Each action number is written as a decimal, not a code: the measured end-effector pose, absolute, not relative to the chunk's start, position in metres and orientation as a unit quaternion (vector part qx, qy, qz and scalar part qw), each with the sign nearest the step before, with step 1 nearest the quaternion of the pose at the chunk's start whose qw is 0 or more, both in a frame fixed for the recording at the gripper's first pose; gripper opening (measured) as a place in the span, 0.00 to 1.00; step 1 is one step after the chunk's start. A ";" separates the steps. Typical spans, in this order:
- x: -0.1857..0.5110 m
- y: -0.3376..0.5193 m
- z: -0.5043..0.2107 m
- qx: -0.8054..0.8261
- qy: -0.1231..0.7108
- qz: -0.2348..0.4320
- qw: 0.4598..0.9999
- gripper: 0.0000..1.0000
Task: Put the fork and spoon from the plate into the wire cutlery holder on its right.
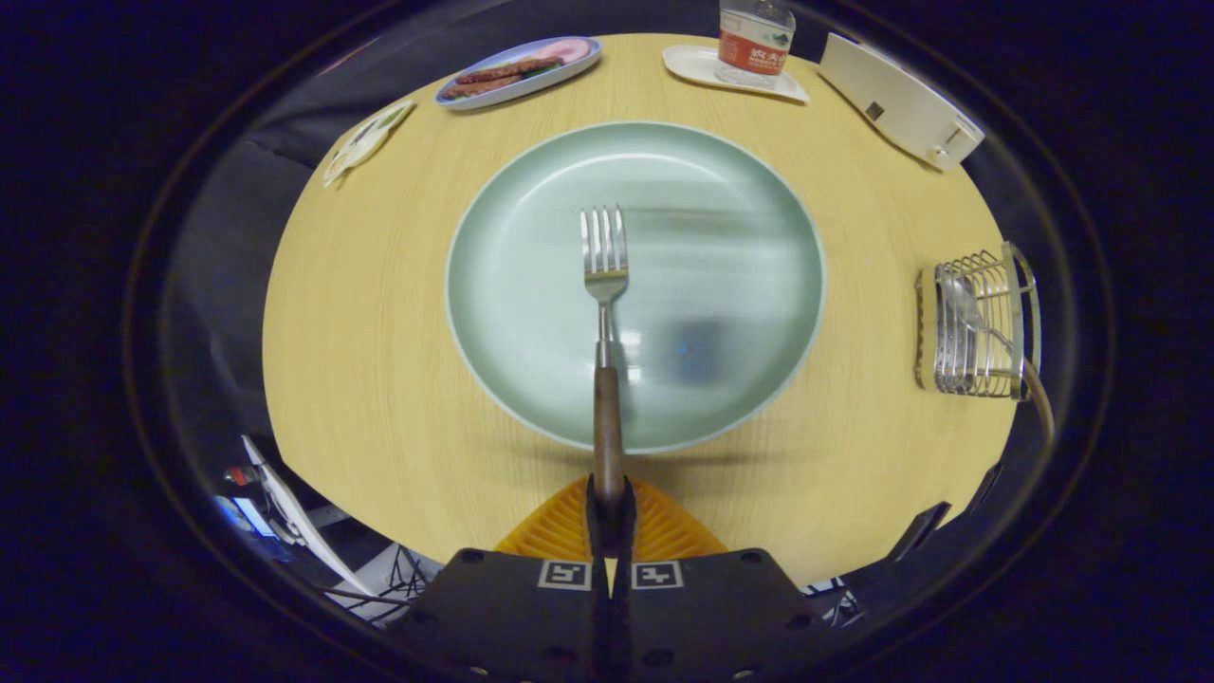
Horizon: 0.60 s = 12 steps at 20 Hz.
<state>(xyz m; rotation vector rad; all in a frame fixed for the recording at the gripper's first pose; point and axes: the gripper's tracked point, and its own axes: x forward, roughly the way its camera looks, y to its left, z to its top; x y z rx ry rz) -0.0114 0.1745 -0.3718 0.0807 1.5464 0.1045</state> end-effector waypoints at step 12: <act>-0.013 0.122 -0.266 0.076 0.663 0.074 0.741 0.00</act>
